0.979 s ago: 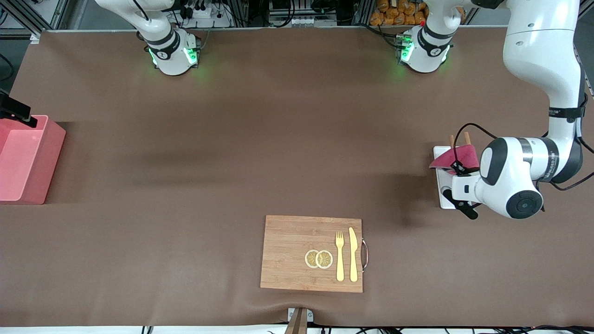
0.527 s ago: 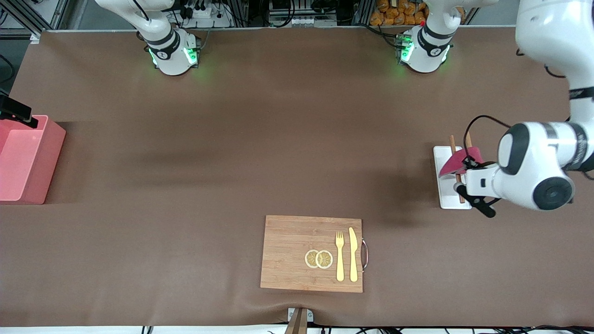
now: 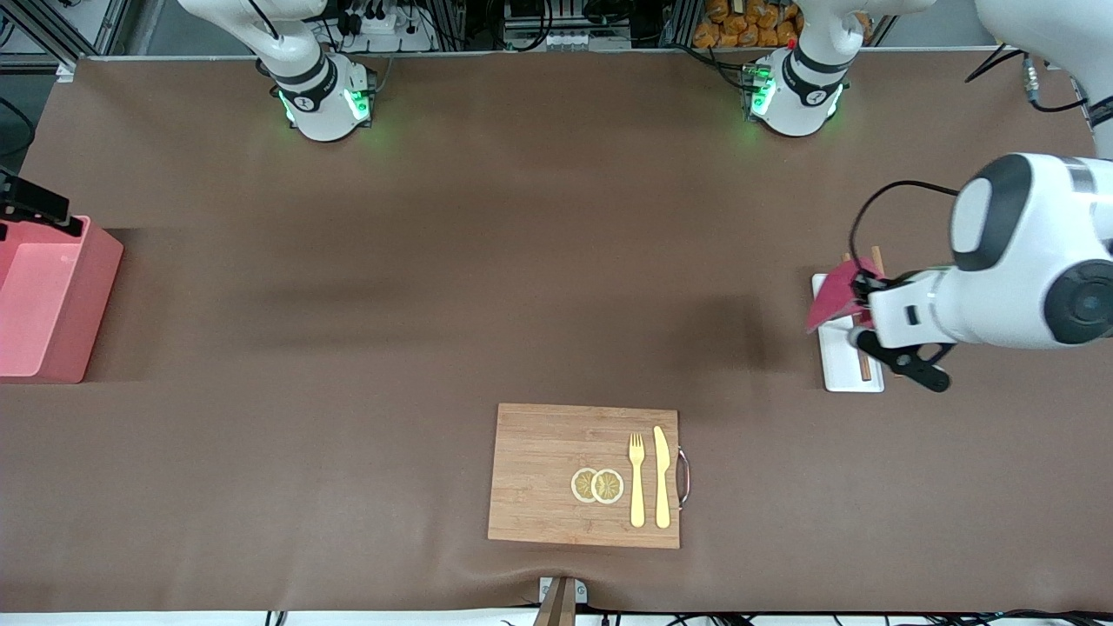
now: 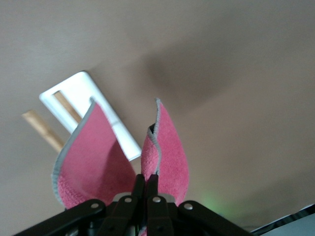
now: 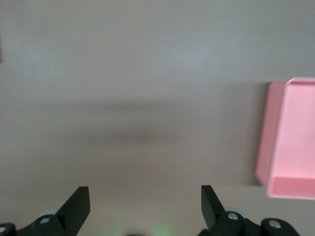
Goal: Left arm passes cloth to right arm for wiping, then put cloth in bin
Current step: 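Carry the cloth with the left gripper while the right gripper reaches toward it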
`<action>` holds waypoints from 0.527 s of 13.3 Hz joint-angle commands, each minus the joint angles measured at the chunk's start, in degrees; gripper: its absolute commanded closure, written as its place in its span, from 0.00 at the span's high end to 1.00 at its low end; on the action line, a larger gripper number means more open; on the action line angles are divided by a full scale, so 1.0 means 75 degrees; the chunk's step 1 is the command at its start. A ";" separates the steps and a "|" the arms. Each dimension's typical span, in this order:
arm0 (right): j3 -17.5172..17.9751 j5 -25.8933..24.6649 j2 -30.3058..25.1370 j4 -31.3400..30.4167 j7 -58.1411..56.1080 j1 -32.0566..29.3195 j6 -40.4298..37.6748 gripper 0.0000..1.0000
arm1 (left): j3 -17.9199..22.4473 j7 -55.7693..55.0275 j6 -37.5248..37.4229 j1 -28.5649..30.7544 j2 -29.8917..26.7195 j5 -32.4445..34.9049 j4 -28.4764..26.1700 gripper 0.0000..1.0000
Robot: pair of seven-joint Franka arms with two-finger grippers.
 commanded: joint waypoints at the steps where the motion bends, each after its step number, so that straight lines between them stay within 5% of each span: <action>1: 0.0081 0.0991 0.0132 0.0037 0.1864 -0.0124 -0.0768 1.00 | -0.0629 -0.1272 0.0067 -0.0159 0.0275 -0.0113 0.0341 0.00; 7: 0.0104 0.3007 0.0892 0.0002 0.5909 0.0157 -0.2362 1.00 | -0.1123 -0.3522 0.1401 -0.1152 0.0662 -0.1002 0.0412 0.00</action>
